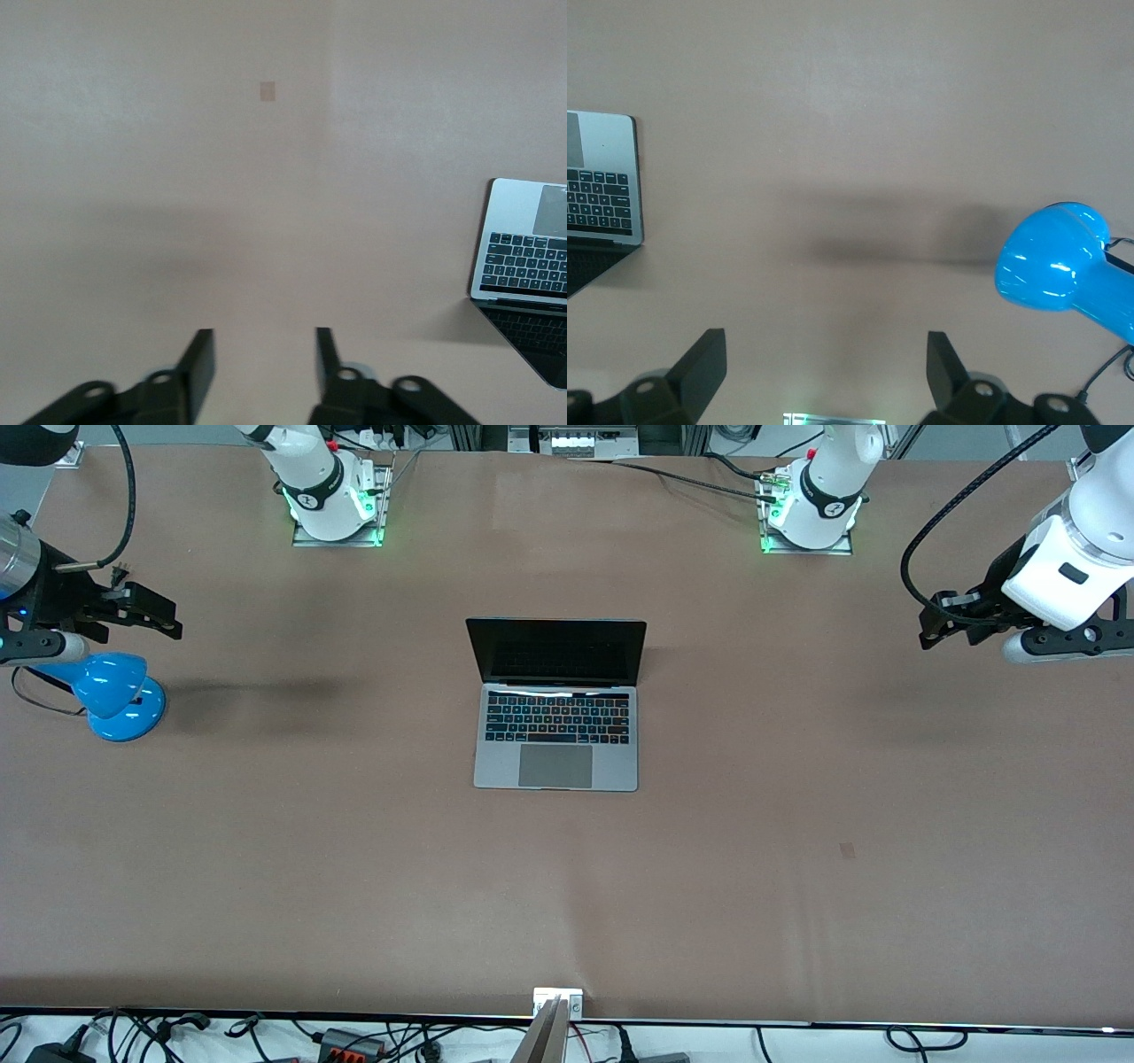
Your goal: Close laptop with both arms from behind
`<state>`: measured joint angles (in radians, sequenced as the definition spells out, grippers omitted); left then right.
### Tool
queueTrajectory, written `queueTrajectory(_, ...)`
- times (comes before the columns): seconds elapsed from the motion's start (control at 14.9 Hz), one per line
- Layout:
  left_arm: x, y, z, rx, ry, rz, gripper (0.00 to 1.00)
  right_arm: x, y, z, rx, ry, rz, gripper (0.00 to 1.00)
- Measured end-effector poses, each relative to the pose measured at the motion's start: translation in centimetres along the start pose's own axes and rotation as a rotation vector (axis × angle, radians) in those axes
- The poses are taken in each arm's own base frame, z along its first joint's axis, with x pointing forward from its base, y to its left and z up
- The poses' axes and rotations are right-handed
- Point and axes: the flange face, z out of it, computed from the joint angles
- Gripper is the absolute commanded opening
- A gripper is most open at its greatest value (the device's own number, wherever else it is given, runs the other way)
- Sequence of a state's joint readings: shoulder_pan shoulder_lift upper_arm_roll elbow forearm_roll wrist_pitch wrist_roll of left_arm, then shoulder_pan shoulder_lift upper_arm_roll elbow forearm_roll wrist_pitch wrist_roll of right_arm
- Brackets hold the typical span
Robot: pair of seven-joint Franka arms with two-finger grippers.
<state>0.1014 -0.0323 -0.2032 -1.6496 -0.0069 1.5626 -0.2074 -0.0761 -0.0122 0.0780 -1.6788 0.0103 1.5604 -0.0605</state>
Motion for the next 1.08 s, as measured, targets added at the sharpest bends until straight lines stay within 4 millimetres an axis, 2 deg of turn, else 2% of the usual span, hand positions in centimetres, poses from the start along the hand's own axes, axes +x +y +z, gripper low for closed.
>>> queueTrajectory(0.07, 0.0, 0.0, 0.0, 0.0, 0.0, 0.0, 0.36, 0.0, 0.0, -0.01, 0.0, 0.0, 0.0, 1.0)
queueTrajectory(0.27, -0.08, -0.02, 0.05, 0.001, -0.007, 0.0, 0.23, -0.03, -0.01, -0.06, 0.0, 0.001, 0.0, 1.0)
queueTrajectory(0.34, -0.14, -0.03, 0.09, 0.003, -0.012, 0.0, 0.24, -0.03, -0.01, -0.06, 0.0, 0.001, 0.0, 1.0)
queueTrajectory(0.4, -0.17, -0.02, 0.11, 0.003, -0.015, 0.001, 0.34, -0.03, 0.0, -0.06, 0.0, 0.001, 0.0, 1.0)
queueTrajectory(0.47, -0.19, -0.01, 0.12, 0.003, -0.016, 0.001, 0.37, -0.03, 0.01, -0.06, 0.0, 0.001, 0.0, 1.0)
queueTrajectory(0.54, -0.2, 0.01, 0.12, 0.004, -0.017, 0.001, 0.21, -0.04, 0.05, -0.06, 0.0, 0.001, 0.001, 1.0)
queueTrajectory(0.61, -0.2, 0.01, 0.12, 0.004, -0.017, 0.002, 0.16, -0.05, 0.09, -0.05, 0.0, 0.0, 0.002, 1.0)
queueTrajectory(0.67, -0.2, 0.02, 0.12, 0.004, -0.017, 0.002, 0.26, -0.09, 0.1, -0.02, 0.0, -0.003, 0.002, 1.0)
queueTrajectory(0.74, -0.21, 0.04, 0.1, 0.004, -0.017, 0.002, 0.47, -0.19, 0.06, 0.04, 0.001, -0.013, 0.001, 1.0)
queueTrajectory(0.81, -0.21, 0.08, 0.09, 0.004, -0.016, 0.003, 0.55, -0.4, -0.03, 0.13, 0.002, -0.031, 0.0, 1.0)
queueTrajectory(0.87, -0.22, 0.11, 0.09, 0.004, -0.016, 0.003, 0.57, -0.59, -0.17, 0.12, 0.005, -0.046, -0.002, 1.0)
queueTrajectory(0.94, -0.22, 0.13, 0.08, 0.004, -0.016, 0.003, 0.51, -0.68, -0.36, 0.07, 0.014, -0.053, -0.004, 1.0)
queueTrajectory(1.01, -0.23, 0.13, 0.08, 0.004, -0.016, 0.003, 0.27, -0.67, -0.55, 0.04, 0.027, -0.054, -0.006, 1.0)
queueTrajectory(1.08, -0.23, 0.14, 0.08, 0.004, -0.016, 0.004, 0.17, -0.59, -0.65, 0.15, 0.038, -0.057, -0.006, 1.0)
